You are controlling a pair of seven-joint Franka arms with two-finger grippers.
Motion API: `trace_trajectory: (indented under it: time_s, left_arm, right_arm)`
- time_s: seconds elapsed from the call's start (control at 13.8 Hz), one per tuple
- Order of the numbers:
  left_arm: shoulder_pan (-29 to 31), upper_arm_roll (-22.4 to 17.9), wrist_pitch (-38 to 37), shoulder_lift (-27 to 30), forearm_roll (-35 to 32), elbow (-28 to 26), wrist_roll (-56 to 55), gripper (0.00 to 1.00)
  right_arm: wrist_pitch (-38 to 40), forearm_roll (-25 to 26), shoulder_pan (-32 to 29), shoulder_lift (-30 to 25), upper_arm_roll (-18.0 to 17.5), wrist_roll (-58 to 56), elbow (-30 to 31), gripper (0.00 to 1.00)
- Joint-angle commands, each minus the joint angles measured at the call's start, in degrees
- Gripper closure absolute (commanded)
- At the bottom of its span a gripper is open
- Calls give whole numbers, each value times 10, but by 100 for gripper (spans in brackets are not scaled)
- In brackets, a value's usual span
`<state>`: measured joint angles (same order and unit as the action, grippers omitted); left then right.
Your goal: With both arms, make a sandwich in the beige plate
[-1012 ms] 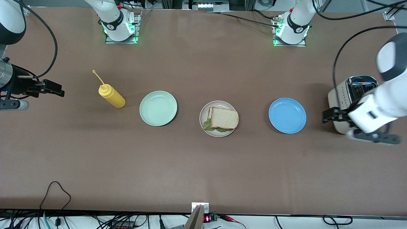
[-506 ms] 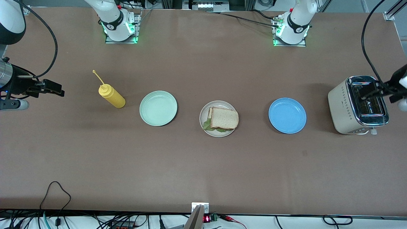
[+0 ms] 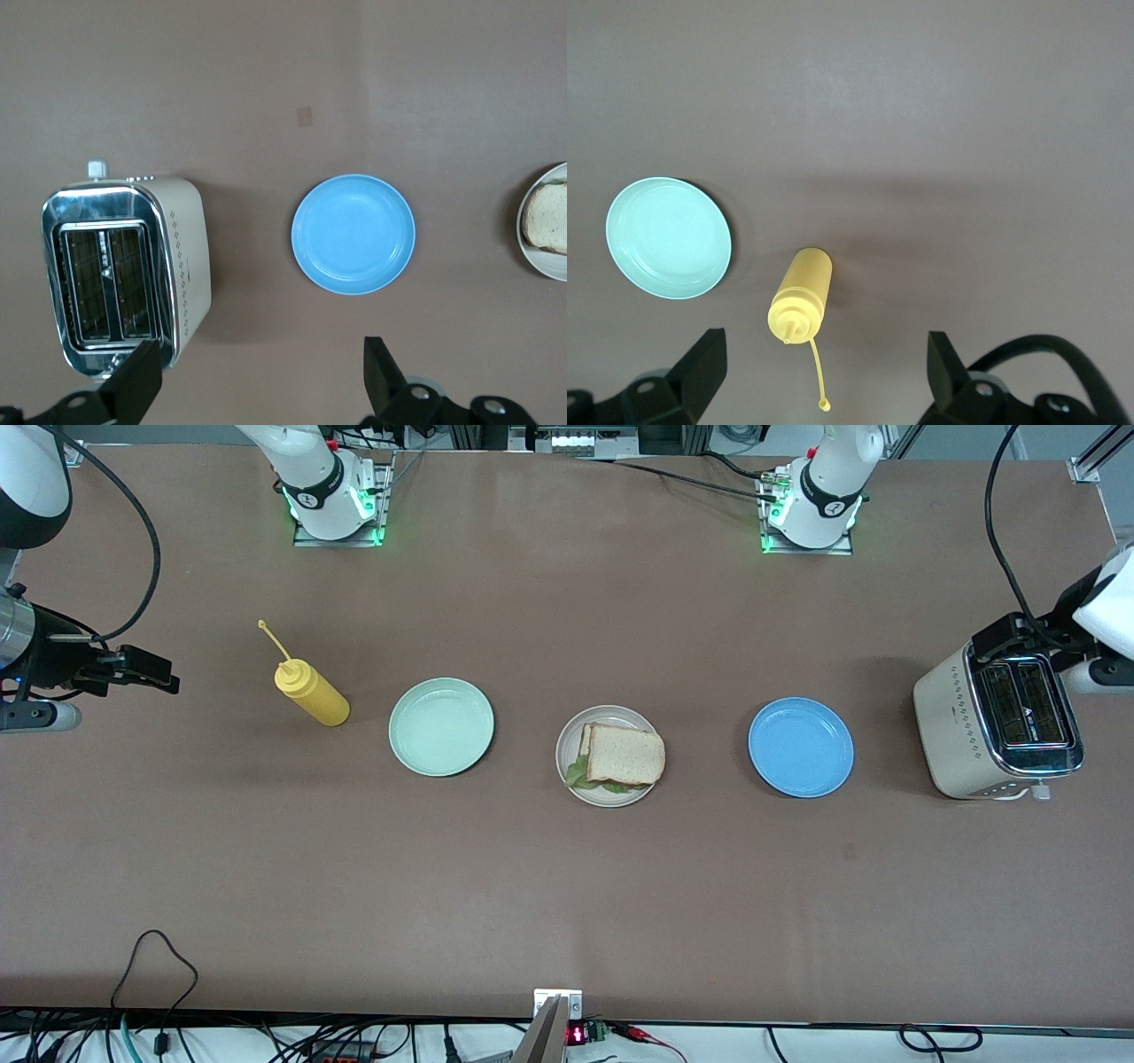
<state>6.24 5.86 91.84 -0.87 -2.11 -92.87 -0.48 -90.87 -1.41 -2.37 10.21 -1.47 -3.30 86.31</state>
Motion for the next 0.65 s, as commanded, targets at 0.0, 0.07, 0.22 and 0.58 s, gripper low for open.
trace_trajectory:
  time_s: [0.0, 0.07, 0.22, 0.58]
  left_arm:
    - [3, -1, 15, 39, 8, -48, -8, 0]
    - [2, -1, 13, 40, 8, -49, -10, 0]
    - [3, -2, 10, 40, 8, -49, -12, 0]
    - [3, -4, 8, 41, 8, -49, -12, 0]
  right_arm:
    - [10, 2, -3, -3, -3, -7, -7, 0]
    - [11, 2, -4, -3, -3, -7, -7, 0]
    - [11, 2, -4, -3, -2, -7, -7, 0]
    - [11, 1, -4, -3, -2, -6, -8, 0]
